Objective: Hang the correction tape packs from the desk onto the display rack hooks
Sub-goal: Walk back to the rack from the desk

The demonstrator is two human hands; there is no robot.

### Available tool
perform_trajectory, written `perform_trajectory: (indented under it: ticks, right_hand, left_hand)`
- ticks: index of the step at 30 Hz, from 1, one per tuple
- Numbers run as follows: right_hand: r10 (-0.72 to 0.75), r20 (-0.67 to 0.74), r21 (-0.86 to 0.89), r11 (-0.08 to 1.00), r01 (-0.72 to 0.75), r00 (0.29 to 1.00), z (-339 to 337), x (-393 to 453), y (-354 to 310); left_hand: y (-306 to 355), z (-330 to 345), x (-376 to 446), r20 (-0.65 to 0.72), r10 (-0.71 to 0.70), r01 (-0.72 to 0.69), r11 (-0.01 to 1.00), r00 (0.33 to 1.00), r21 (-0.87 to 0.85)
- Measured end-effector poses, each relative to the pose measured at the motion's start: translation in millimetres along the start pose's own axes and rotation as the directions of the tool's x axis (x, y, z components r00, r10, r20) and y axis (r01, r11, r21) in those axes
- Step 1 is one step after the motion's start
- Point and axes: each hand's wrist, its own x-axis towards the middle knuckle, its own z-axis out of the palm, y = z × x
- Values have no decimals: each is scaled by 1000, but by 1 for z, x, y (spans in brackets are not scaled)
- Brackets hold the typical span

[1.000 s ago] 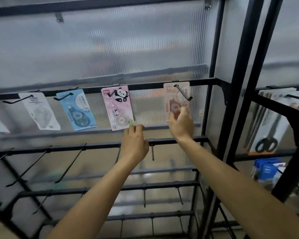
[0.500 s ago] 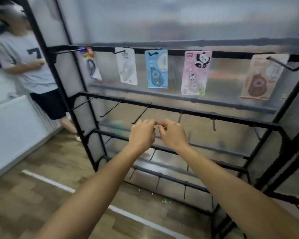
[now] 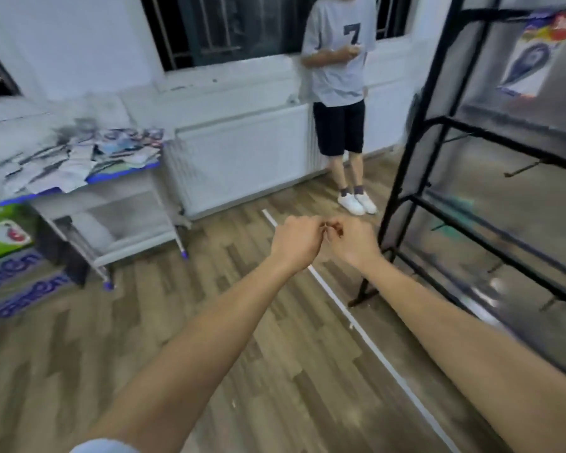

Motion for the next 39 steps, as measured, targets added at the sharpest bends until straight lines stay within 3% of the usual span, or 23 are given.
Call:
perform_trajectory:
  ticks: [7,14,29,39]
  right_hand:
    - [-206,208,72,978,195,956,125,39,-142]
    - [-363,327,158,931,328,872,234,95,-249]
    - [-471,426,244,882,403,772,425,323,-426]
    - [-368,539,219,930,296,758,579,436,-520]
  left_hand:
    - [-169,-42,-62,-55,-359,359,933,932,-22]
    - [-312,-61,-78,-110,-582,585,811,806,-6]
    - [-588,-121,33,-162,-775,788,615,610,28]
    - [-797,-137,81,-65,-840,841,541,539,-19]
